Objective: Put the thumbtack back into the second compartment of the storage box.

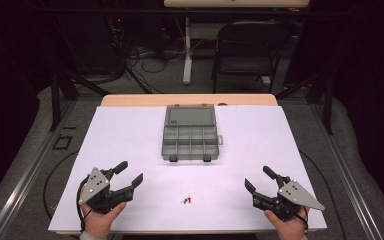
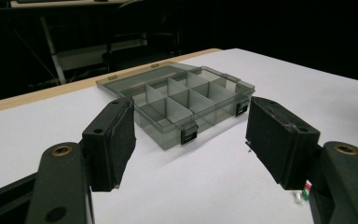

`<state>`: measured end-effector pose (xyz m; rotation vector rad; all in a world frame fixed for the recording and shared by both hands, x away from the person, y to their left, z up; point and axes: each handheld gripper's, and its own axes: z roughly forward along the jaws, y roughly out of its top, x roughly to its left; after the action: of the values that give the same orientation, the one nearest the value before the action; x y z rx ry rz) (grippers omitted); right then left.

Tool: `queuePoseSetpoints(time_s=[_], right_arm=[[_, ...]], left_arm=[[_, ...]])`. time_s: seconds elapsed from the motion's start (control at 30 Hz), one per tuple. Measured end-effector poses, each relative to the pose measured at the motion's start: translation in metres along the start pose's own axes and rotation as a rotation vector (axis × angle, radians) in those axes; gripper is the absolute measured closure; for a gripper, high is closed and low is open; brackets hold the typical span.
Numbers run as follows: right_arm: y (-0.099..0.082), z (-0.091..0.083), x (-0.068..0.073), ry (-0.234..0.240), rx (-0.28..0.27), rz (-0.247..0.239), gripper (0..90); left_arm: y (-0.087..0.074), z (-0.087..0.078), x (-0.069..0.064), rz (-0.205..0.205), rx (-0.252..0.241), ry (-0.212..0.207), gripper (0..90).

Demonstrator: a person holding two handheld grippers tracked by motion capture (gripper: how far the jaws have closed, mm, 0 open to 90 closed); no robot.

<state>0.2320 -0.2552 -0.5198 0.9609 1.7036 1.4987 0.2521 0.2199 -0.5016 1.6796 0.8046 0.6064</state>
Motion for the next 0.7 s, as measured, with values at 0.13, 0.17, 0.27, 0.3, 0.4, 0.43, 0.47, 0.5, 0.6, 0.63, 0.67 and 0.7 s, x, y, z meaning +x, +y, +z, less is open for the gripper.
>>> queuePoseSetpoints(time_s=[0.13,0.17,0.27,0.3,0.4,0.43,0.47,0.5,0.6,0.63,0.67,0.7], right_arm=[[0.0,0.001,0.002,0.004,0.012,-0.01,24.9],[-0.001,0.001,0.002,0.005,0.014,-0.013,24.8],[-0.002,0.002,0.003,0.009,0.024,-0.024,24.8],[-0.002,0.002,0.003,0.009,0.025,-0.024,24.8],[-0.002,0.003,0.003,0.014,0.029,-0.022,24.8],[-0.003,0.003,0.003,0.015,0.032,-0.021,24.8],[-0.003,0.003,0.003,0.016,0.037,-0.022,24.8],[-0.003,0.003,0.003,0.016,0.037,-0.022,24.8],[-0.003,0.004,0.004,0.019,0.041,-0.025,24.8],[-0.004,0.005,0.004,0.021,0.047,-0.028,24.8],[-0.004,0.005,0.005,0.023,0.049,-0.027,24.8],[-0.004,0.005,0.005,0.026,0.05,-0.031,24.8]], left_arm=[[-0.001,0.002,-0.003,-0.003,0.009,-0.013,32.5],[-0.001,0.004,-0.005,-0.002,0.021,-0.027,32.6],[-0.002,0.009,-0.01,-0.008,0.041,-0.042,32.9],[-0.003,0.011,-0.011,-0.012,0.049,-0.05,33.8],[-0.005,0.016,-0.016,-0.003,0.072,-0.066,36.0],[-0.005,0.018,-0.018,-0.001,0.08,-0.071,37.6],[-0.006,0.02,-0.02,-0.004,0.091,-0.074,38.8],[-0.006,0.02,-0.02,-0.004,0.091,-0.074,39.2],[-0.008,0.027,-0.027,0.001,0.129,-0.096,41.5],[-0.009,0.03,-0.03,0.013,0.156,-0.1,43.2],[-0.01,0.031,-0.032,0.015,0.169,-0.1,44.0],[-0.011,0.032,-0.034,0.009,0.176,-0.09,44.5]])
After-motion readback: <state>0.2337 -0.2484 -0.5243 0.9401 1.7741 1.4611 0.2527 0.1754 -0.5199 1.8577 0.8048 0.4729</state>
